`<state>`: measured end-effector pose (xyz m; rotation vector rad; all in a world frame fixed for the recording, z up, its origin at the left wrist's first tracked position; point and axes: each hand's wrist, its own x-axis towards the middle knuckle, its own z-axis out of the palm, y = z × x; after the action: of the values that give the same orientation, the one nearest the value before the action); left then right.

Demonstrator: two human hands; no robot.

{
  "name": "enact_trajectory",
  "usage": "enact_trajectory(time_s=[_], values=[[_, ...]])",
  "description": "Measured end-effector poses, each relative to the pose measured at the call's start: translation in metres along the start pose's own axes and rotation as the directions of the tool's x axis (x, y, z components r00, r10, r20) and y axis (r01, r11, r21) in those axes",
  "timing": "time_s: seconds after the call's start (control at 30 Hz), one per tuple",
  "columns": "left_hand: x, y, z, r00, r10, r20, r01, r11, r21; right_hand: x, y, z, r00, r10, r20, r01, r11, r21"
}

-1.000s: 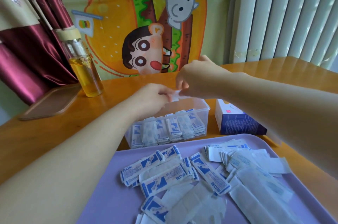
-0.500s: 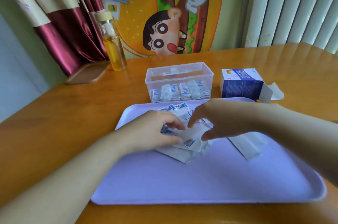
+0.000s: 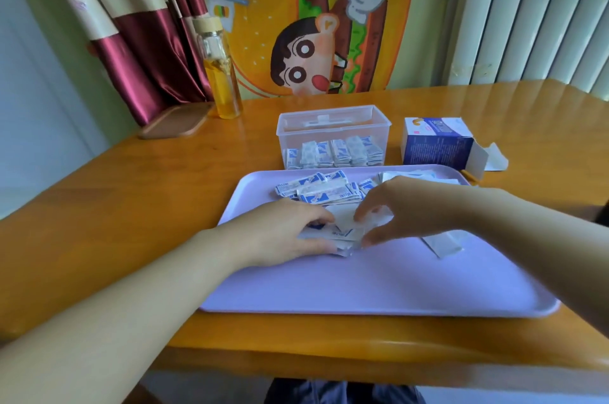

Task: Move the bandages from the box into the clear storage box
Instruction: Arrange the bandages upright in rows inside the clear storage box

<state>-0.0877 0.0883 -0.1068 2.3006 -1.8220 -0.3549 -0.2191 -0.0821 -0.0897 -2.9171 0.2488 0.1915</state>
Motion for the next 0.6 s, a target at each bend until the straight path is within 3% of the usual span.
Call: enact_trajectory(time_s=[0.1, 0.23, 0.3, 0.4, 0.47, 0.6], values=[[0.000, 0.001, -0.004, 0.999, -0.032, -0.010, 0.032, 0.999, -0.042, -0.001, 0.002, 0.003, 0.999, 0.021, 0.042, -0.015, 0.990, -0.142], [0.003, -0.003, -0.003, 1.000, 0.010, -0.002, -0.010, 0.997, 0.082, 0.000, -0.001, 0.008, 0.995, 0.084, 0.057, -0.062, 0.946, -0.317], [0.005, -0.005, -0.001, 1.000, 0.008, -0.025, -0.006, 0.997, 0.075, -0.001, -0.008, 0.005, 0.995, 0.025, -0.098, -0.056, 0.943, -0.327], [0.009, -0.006, 0.000, 0.998, -0.011, -0.064, 0.016, 0.996, 0.082, -0.006, -0.027, -0.004, 0.940, -0.146, -0.309, 0.089, 0.977, -0.193], [0.010, -0.007, 0.001, 0.994, 0.005, -0.108, 0.010, 0.991, 0.131, -0.007, -0.039, -0.005, 0.949, -0.190, -0.253, 0.160, 0.978, -0.133], [0.010, -0.006, 0.002, 0.991, 0.041, -0.125, 0.004, 0.940, 0.341, -0.003, -0.039, 0.006, 0.987, -0.123, -0.108, 0.109, 0.986, -0.129]])
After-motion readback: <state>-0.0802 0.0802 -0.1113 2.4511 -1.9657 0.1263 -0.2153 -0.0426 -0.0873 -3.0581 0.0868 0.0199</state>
